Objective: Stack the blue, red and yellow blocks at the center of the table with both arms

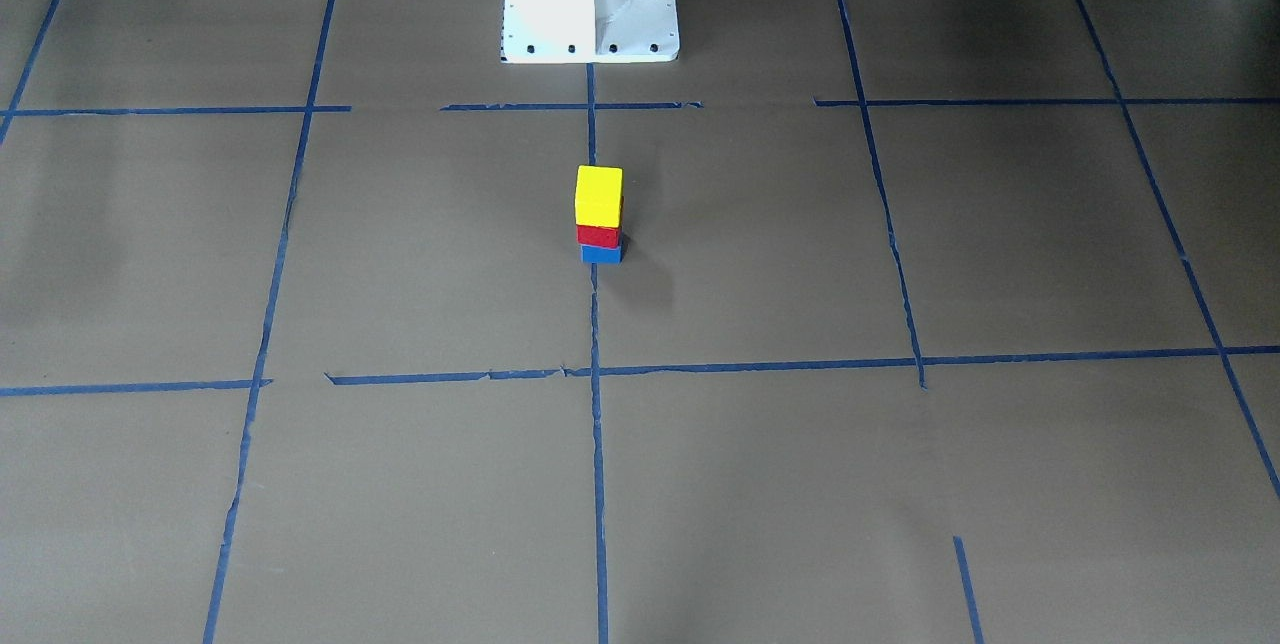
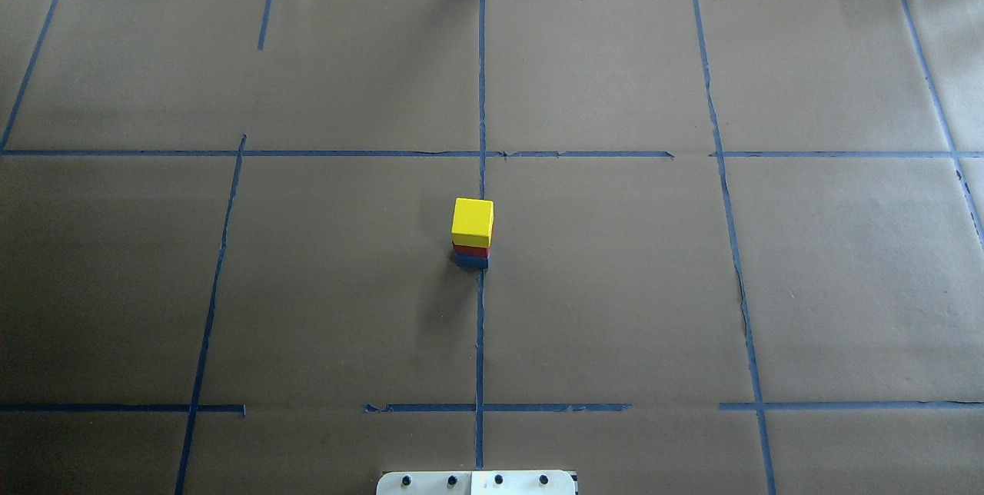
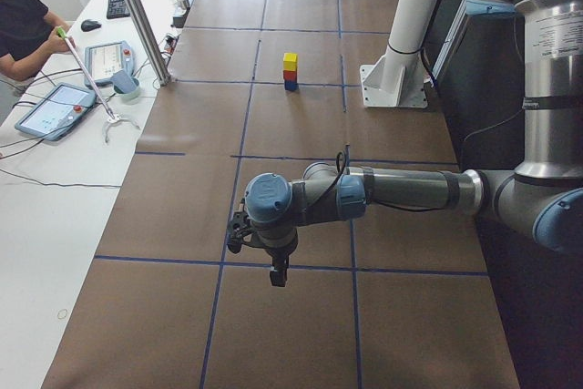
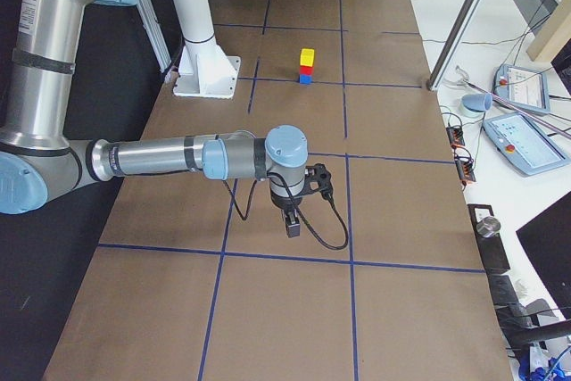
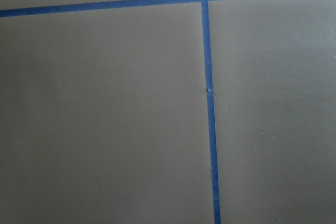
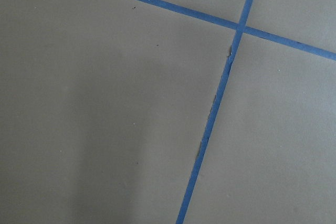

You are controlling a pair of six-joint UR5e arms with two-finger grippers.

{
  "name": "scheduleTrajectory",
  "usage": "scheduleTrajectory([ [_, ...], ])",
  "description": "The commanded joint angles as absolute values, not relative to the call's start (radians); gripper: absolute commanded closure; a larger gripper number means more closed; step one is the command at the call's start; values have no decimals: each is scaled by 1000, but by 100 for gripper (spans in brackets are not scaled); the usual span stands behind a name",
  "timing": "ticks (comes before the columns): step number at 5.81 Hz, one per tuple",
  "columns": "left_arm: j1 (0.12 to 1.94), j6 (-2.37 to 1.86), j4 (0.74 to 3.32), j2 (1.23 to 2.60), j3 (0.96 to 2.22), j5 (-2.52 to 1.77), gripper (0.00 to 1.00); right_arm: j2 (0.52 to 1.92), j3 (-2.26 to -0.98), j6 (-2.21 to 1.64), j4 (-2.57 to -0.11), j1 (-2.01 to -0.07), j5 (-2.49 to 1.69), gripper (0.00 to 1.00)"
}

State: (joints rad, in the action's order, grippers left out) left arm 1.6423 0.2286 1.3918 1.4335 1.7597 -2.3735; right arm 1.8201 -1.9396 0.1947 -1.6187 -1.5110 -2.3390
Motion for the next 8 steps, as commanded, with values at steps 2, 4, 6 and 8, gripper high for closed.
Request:
scheduleTrajectory([
  [2, 1641, 218, 1414, 1430, 1784, -2370, 0, 1861, -1939, 190, -1615, -1511, -2349, 0],
  [4, 1635, 216, 1413, 1430, 1769, -2370, 0, 1896, -1872, 193, -1609, -1523, -2403, 0],
  [6, 1635, 216, 1402, 1430, 1769, -2368, 0, 1884, -1902, 195, -1608, -1535, -2385, 0],
  [8, 1614, 184, 1394, 1428, 1767, -2361, 0, 1885, -1942, 193, -1608, -1540, -2330, 0],
])
